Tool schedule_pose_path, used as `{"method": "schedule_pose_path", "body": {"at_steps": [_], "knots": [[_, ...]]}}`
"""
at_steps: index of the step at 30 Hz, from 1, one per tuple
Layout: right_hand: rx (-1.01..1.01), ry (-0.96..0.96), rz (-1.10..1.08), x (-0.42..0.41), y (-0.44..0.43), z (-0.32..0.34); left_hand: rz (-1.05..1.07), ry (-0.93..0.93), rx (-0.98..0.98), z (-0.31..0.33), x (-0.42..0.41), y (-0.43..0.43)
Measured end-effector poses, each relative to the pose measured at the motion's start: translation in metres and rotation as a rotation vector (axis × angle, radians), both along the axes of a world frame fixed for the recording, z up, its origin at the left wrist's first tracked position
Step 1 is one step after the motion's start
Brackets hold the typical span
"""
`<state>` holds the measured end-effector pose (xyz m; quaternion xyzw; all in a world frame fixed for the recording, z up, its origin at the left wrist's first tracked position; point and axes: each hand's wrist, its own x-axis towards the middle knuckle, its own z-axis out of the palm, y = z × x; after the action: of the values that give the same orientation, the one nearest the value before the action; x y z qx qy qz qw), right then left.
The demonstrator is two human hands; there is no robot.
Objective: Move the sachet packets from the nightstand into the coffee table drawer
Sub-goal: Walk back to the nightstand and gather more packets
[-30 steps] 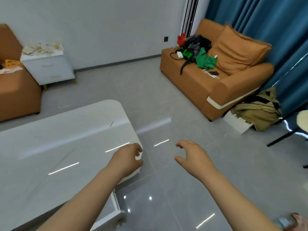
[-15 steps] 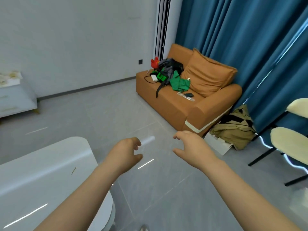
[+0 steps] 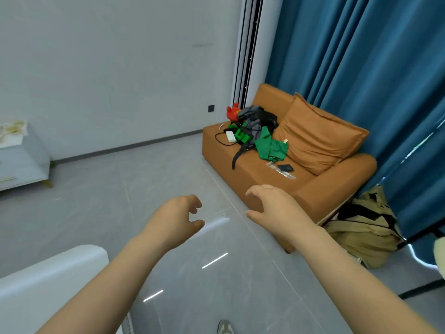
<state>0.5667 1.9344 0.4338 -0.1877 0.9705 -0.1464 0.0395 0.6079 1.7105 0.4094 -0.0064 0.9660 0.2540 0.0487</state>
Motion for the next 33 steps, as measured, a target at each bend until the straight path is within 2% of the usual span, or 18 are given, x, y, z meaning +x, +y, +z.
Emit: {"method": "schedule_pose_path", "body": {"at_steps": [7, 13, 21, 33], "knots": [[-0.018, 0.01, 0.174, -0.136, -0.04, 0.006, 0.178, -0.024, 0.016, 0.007, -0.1, -0.027], [-0.009, -0.028, 0.368, -0.229, -0.116, 0.007, 0.369, -0.039, 0.021, 0.005, -0.154, -0.086], [-0.019, -0.022, 0.56, -0.319, -0.277, 0.004, 0.572, -0.01, 0.009, 0.004, -0.214, -0.216], [-0.013, -0.018, 0.677, -0.438, -0.504, 0.016, 0.701, 0.001, -0.037, 0.03, -0.313, -0.426]]}}
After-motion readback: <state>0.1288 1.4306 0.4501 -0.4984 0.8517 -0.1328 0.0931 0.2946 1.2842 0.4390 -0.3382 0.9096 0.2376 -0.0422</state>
